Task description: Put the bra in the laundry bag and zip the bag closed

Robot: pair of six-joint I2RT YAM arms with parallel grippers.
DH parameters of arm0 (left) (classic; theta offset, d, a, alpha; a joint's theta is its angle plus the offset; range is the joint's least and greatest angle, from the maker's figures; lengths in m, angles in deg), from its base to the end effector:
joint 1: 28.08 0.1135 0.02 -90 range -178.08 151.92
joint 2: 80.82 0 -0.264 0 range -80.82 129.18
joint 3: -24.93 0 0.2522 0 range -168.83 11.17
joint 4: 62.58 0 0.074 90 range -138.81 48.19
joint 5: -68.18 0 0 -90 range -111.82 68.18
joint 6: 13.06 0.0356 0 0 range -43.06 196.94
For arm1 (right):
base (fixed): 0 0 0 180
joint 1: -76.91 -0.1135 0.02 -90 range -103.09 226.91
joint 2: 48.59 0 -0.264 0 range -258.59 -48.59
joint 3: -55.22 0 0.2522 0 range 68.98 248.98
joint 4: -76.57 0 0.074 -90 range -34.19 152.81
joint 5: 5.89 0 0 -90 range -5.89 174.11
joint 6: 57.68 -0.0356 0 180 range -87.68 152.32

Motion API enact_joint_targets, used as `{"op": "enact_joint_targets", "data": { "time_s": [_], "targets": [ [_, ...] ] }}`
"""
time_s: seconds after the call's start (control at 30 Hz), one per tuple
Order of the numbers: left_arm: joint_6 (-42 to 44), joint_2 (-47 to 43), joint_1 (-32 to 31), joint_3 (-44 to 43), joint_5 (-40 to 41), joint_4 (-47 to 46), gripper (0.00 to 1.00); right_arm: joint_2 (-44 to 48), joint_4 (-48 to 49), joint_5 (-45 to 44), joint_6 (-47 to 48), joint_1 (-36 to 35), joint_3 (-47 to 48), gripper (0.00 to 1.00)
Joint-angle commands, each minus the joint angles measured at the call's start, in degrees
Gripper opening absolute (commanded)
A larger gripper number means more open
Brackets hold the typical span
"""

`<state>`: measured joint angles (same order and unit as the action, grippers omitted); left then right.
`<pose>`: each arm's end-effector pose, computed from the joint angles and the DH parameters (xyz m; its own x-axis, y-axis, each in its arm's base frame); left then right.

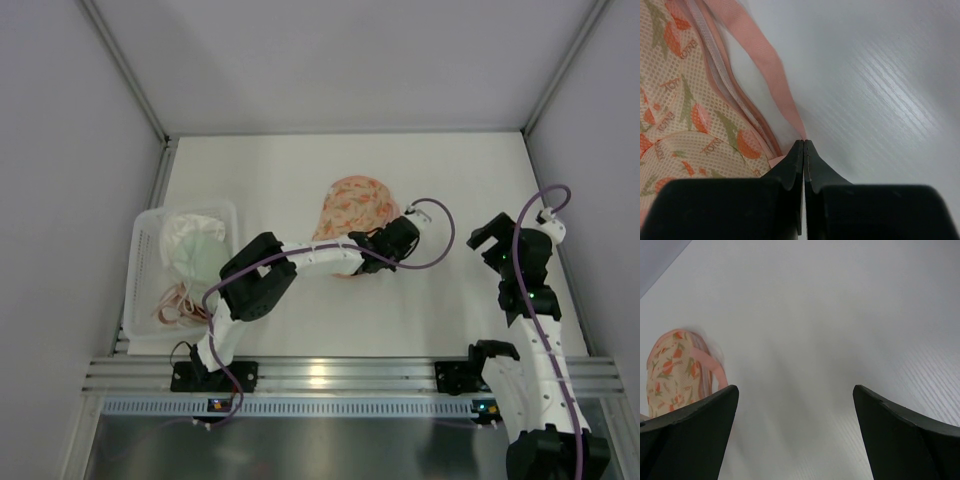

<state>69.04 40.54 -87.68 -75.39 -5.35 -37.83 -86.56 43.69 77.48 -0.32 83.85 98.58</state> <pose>0.2456 -0.3987 0.1709 -0.4592 0.5222 -0.7186 0.6703 0.7345 0.1055 0.1583 -0.0234 0.2491 -0.2663 0.5721 -0.7757 0.4338 0.7898 0.4336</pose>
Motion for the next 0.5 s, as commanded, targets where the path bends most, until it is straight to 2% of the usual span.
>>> {"op": "enact_joint_targets", "data": {
  "time_s": [0.0, 0.2, 0.37, 0.47],
  "targets": [
    [0.69, -1.82, 0.27, 0.69, 2.68, -2.28, 0.0, 0.45, 0.57, -1.19, -0.14, 0.62, 0.37, 0.99],
    [-0.97, -6.21, 0.88, 0.43, 2.43, -2.28, 0.0, 0.45, 0.57, -1.19, -0.23, 0.53, 0.54, 0.99],
    [-5.44, -13.68, 3.25, 0.52, -1.69, -2.28, 0.0, 0.53, 0.48, -0.93, 0.03, 0.53, 0.8, 0.99],
    [-9.3, -22.01, 7.55, 3.57, -6.51, -4.47, 0.0, 1.41, 3.81, 8.35, 3.19, 0.62, 0.81, 0.99]
  ]
}}
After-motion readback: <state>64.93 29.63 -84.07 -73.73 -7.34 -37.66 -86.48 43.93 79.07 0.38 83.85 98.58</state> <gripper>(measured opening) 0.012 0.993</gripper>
